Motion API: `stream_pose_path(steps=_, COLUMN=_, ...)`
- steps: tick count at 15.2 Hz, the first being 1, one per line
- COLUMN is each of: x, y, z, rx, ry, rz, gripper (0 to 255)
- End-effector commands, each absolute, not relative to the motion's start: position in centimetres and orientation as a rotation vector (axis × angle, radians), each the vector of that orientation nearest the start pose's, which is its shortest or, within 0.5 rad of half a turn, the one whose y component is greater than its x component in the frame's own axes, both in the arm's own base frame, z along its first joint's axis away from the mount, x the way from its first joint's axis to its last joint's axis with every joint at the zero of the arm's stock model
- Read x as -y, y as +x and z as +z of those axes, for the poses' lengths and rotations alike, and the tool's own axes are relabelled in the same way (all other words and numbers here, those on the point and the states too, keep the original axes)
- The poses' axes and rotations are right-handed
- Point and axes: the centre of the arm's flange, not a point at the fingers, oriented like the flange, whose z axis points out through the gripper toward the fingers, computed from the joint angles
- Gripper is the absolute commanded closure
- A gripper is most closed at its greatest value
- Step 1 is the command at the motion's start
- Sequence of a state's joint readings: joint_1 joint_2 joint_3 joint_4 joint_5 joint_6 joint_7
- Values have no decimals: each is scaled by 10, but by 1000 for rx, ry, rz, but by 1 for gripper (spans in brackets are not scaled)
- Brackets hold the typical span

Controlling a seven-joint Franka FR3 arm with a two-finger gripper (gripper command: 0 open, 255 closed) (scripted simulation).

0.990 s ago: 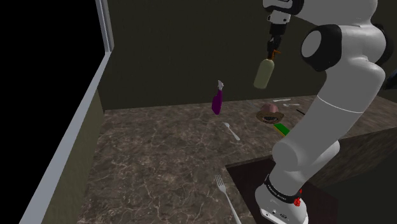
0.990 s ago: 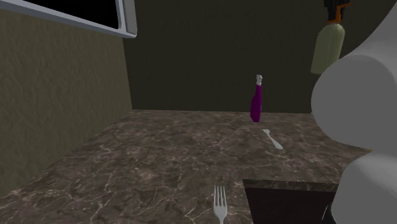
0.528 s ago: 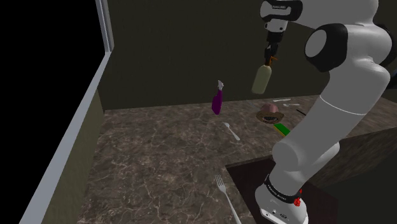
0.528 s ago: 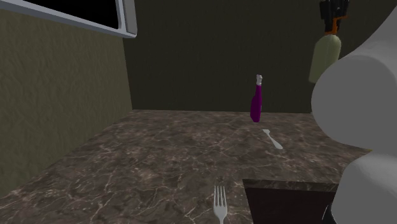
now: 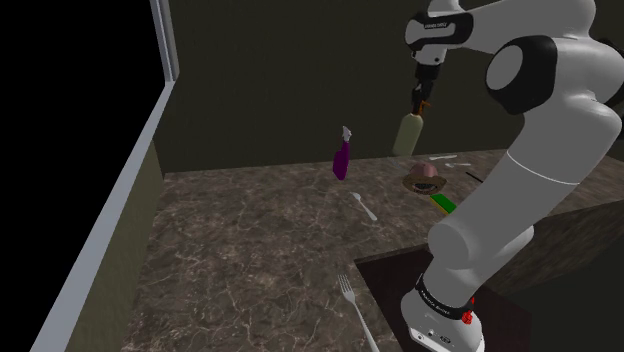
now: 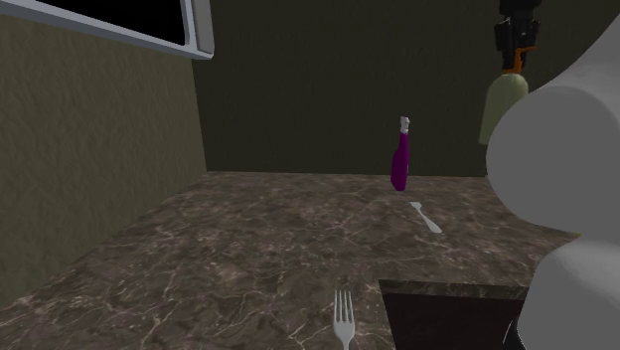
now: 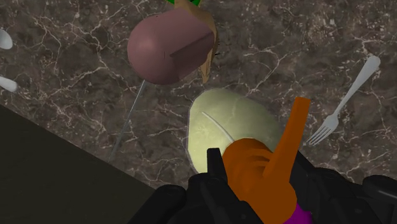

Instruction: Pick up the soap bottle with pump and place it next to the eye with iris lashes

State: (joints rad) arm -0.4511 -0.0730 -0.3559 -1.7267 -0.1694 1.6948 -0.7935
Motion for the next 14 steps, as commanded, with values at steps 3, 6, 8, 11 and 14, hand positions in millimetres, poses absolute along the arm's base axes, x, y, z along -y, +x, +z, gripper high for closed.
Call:
stream_pose_path(steps=3, x=408, y=359, z=579, rx=8, ry=-3266, rz=125, gripper=255)
stream_pose_path(steps=6, x=408, y=359, z=563, rx=8, ry=-3266, rz=125, gripper=255)
stream_pose_path(steps=8, x=408, y=359, z=552, rx=8, ry=-3266, rz=125, gripper=255)
stream_pose_path(steps=11, x=408, y=359, z=536, rx=8, ry=-3266, rz=125, gripper=255)
stream_pose_path(steps=14, x=408, y=359, z=521, rx=8, ry=-3266, rz=125, gripper=255)
